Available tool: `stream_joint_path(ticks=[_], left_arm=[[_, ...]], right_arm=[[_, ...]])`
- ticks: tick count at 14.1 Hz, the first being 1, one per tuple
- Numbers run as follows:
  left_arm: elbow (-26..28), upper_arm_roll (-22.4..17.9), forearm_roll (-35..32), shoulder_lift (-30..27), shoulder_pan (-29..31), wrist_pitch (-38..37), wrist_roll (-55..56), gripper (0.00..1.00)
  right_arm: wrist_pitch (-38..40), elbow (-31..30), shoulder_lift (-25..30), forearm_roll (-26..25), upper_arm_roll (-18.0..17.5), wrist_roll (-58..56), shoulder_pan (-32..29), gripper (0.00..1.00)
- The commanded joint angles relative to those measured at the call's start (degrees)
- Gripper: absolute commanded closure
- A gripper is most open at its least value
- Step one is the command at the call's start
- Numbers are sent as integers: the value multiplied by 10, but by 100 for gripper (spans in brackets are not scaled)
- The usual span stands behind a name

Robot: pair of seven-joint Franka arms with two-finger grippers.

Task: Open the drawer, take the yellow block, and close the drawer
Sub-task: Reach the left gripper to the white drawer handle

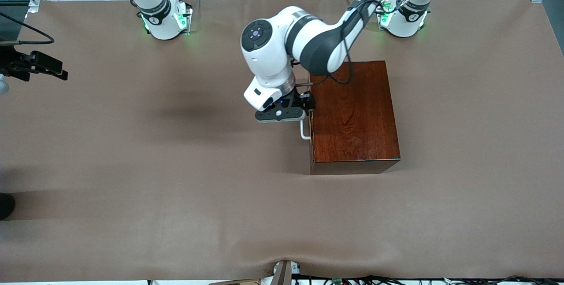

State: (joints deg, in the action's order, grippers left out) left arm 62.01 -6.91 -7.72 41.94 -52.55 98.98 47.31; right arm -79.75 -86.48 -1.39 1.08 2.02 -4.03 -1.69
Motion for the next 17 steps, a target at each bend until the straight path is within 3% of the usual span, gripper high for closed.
stream_joint_path(ticks=[1, 11, 17], left_arm=[[-28, -13, -8, 27, -4, -2, 5, 0], [-22, -18, -12, 82, -33, -1, 57, 0], [-21, -18, -12, 84, -33, -8, 64, 0]], right_arm=[[5, 11, -5, 2, -7, -9, -7, 0], [-4, 42, -49, -24, -8, -8, -7, 0], [-6, 41, -76, -15, -6, 0, -23, 0]])
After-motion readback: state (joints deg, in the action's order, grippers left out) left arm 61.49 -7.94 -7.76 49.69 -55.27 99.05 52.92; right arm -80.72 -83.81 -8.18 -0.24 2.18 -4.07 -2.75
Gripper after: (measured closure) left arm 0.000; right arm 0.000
